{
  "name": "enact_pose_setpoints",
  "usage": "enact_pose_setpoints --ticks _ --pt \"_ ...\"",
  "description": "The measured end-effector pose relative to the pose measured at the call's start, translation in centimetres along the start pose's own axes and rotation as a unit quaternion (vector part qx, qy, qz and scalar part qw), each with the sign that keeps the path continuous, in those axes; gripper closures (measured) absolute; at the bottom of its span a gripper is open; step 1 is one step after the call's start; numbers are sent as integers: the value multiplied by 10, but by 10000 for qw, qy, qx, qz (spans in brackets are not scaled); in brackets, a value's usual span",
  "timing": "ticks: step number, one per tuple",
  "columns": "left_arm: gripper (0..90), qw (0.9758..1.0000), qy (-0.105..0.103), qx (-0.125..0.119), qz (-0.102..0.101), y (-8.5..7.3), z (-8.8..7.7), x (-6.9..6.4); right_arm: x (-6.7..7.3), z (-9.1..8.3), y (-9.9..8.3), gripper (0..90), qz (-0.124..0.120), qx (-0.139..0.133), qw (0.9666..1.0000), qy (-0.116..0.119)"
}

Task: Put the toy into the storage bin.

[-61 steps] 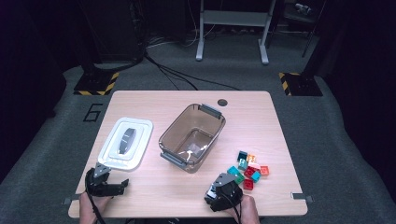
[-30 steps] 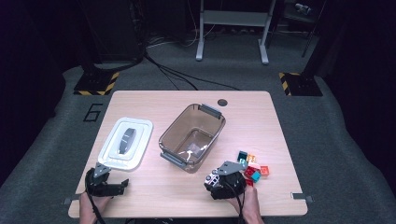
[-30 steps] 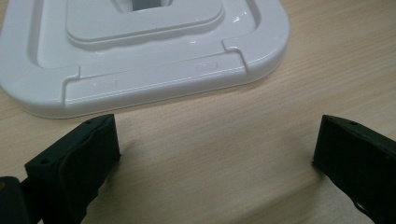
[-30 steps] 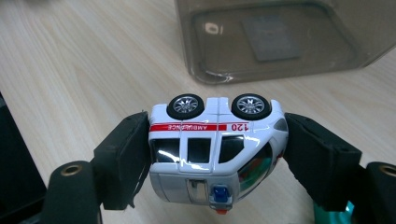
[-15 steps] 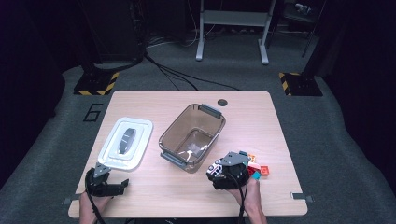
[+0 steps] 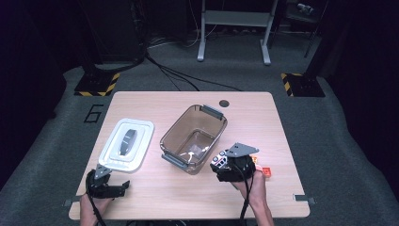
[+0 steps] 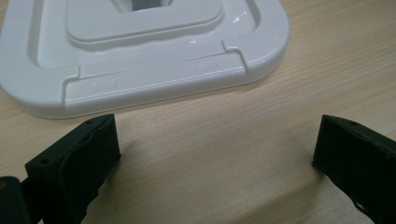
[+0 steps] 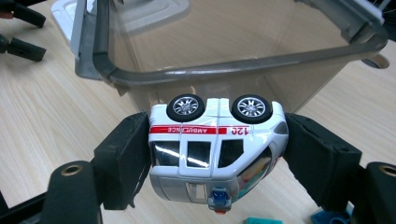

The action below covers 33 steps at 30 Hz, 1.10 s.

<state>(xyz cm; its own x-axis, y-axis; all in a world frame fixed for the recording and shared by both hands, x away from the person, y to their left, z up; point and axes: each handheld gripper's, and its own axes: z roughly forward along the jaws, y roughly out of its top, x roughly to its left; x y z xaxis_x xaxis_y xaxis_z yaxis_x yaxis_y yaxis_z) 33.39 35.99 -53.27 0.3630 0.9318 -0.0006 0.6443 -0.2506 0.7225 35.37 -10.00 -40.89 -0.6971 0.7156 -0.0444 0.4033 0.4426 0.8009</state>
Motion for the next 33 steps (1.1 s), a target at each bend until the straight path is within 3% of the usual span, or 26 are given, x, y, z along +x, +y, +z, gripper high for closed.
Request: enact_pose_setpoints --ticks 16,26,33 --pt "2 10000 1 -5 7 0 0 0 -6 0 38 245 -111 -143 9998 -65" --pt "2 10000 -10 24 5 0 0 0 3 16 60 245 -292 -187 9992 178" --pt "2 10000 1 -1 0 0 0 0 15 36 68 245 -272 -73 9988 411"
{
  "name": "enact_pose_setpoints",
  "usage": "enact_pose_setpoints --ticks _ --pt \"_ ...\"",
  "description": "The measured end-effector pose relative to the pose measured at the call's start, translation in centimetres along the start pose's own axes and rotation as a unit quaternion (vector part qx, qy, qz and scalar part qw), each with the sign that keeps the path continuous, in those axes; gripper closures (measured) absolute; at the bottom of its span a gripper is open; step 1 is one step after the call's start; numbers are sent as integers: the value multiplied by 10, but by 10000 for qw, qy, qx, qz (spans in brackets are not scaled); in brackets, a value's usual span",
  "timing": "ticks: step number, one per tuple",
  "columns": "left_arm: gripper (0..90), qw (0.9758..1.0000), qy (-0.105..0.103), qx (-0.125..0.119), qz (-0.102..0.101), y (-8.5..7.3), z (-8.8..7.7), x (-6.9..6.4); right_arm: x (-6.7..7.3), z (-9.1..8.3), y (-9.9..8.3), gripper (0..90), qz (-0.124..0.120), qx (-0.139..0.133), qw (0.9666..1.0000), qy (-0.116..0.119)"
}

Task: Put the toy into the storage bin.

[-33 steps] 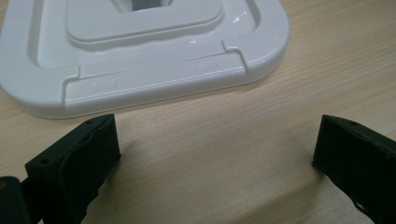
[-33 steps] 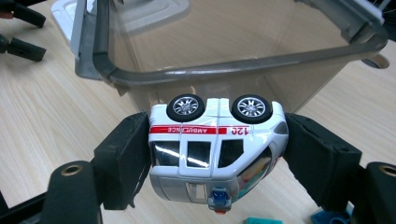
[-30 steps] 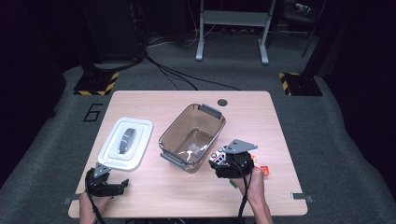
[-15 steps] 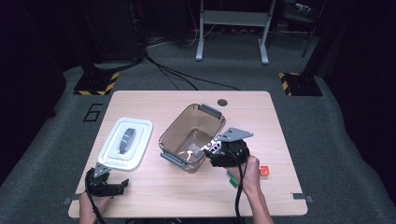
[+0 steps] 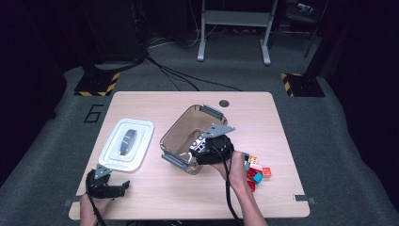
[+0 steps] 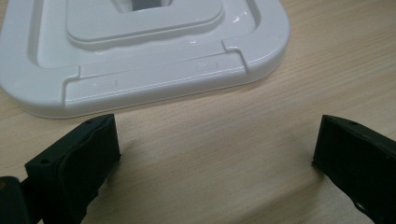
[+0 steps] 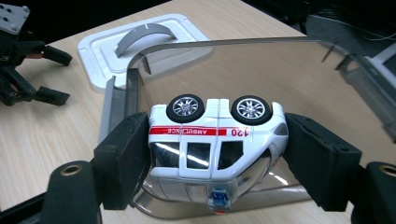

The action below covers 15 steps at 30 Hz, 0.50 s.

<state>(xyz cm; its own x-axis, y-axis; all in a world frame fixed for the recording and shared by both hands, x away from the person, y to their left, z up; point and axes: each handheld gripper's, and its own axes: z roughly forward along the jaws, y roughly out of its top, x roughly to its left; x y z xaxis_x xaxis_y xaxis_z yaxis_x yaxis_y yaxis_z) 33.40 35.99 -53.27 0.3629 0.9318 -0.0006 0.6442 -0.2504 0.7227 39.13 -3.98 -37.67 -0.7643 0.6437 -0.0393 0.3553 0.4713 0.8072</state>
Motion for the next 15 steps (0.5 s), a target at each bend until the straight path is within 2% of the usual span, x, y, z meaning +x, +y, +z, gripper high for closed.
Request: enact_pose_setpoints --ticks 6,8,15 --pt "2 10000 -22 24 6 0 0 0 7 10 -1 244 12 82 9999 92" --pt "2 10000 -22 26 8 0 0 0 9 13 -2 244 -44 120 9999 59" --pt "2 10000 -15 18 3 0 0 0 11 20 -8 244 18 340 9994 -33"
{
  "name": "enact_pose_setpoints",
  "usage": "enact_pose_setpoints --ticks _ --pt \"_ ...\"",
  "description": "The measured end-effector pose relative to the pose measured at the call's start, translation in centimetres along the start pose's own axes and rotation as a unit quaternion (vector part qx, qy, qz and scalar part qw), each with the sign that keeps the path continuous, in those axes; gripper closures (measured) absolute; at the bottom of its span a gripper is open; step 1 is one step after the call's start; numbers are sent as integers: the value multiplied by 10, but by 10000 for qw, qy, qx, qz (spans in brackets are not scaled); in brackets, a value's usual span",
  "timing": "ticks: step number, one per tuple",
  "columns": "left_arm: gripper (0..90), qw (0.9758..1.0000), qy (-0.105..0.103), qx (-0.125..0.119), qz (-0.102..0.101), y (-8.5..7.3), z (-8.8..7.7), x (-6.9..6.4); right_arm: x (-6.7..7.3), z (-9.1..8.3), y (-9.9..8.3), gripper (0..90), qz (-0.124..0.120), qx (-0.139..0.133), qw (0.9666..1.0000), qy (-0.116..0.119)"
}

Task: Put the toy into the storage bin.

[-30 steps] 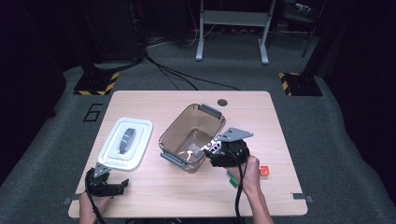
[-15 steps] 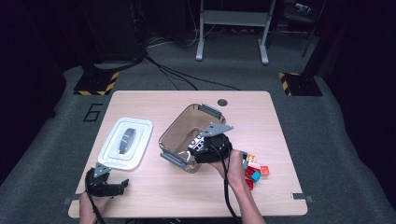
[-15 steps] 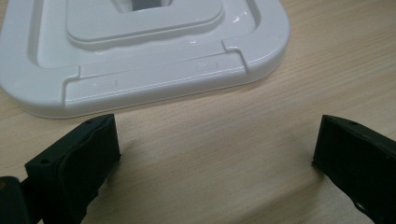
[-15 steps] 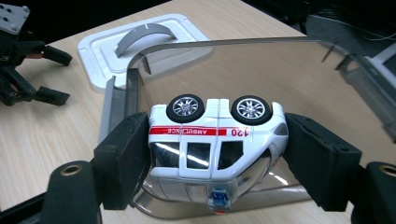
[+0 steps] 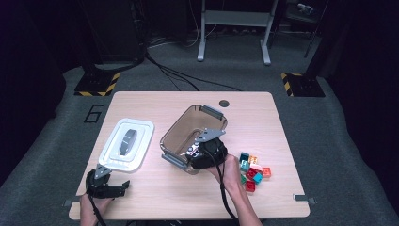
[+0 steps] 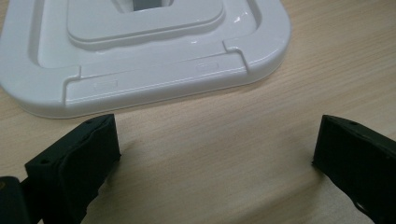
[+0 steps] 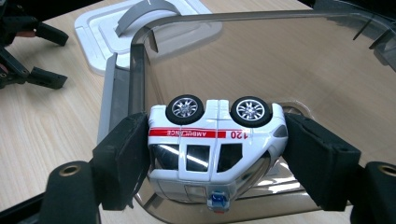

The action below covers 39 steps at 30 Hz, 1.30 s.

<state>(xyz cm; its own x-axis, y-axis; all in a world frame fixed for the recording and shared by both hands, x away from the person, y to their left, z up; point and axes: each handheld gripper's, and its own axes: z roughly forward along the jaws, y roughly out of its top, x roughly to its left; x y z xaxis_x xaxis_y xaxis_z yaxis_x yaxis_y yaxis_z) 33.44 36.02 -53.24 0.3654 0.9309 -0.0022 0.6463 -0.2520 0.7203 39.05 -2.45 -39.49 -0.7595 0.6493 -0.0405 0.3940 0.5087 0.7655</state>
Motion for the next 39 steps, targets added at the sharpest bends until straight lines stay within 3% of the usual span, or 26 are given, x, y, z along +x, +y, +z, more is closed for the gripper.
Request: enact_pose_setpoints --ticks 15,16,24,33,39 --pt "2 10000 2 0 -3 0 0 0 2 4 0 238 -112 138 9998 -82" --pt "2 10000 1 1 -4 0 0 0 3 3 0 237 -25 144 9999 -82" --pt "3 10000 2 3 -3 0 0 0 -1 -11 -3 159 -75 -154 9997 -189" --pt "3 10000 0 2 1 0 0 0 -24 -48 -24 41 310 -415 9982 -300" --pt "3 10000 3 1 0 0 0 0 -47 -68 -56 1 708 -313 9954 -558"
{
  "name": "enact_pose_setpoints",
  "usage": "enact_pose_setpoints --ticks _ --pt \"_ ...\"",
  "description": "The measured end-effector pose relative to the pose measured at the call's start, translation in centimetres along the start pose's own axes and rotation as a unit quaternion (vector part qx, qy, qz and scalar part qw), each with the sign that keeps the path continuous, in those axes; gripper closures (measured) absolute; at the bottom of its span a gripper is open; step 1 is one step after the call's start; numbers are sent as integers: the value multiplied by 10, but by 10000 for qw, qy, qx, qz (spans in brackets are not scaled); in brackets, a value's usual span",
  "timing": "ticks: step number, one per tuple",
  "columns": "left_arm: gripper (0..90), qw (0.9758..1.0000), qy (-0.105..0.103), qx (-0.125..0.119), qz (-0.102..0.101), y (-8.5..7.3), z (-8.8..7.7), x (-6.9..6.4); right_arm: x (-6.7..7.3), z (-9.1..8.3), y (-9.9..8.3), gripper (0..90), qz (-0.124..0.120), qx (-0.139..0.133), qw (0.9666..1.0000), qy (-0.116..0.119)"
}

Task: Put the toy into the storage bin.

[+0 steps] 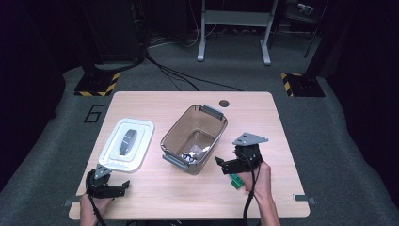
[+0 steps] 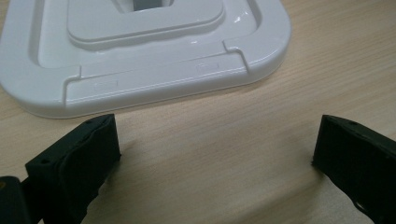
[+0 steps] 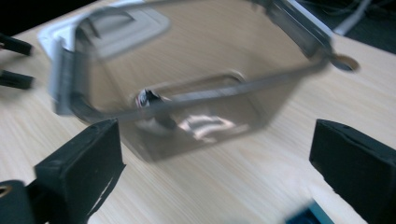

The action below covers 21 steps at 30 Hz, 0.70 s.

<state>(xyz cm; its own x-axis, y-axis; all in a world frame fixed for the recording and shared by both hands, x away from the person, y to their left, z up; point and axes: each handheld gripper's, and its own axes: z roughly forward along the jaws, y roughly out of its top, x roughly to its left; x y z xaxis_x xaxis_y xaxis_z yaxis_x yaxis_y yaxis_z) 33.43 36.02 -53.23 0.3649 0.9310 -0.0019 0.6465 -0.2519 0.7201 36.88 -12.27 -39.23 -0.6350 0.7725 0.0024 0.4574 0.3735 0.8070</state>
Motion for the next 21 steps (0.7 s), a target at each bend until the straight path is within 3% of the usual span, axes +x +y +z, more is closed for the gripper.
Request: enact_pose_setpoints --ticks 5,13,17,21 --pt "3 10000 -1 -2 -1 0 0 0 -22 -5 -26 0 275 271 9991 -188" --pt "3 10000 -1 0 0 0 0 0 -55 -11 -68 16 714 580 9933 -699" --pt "3 10000 -3 -1 4 0 0 0 -68 -15 -87 56 976 703 9889 -875" --pt "3 10000 -12 5 15 0 0 0 -81 -21 -104 194 1314 760 9815 -1166"
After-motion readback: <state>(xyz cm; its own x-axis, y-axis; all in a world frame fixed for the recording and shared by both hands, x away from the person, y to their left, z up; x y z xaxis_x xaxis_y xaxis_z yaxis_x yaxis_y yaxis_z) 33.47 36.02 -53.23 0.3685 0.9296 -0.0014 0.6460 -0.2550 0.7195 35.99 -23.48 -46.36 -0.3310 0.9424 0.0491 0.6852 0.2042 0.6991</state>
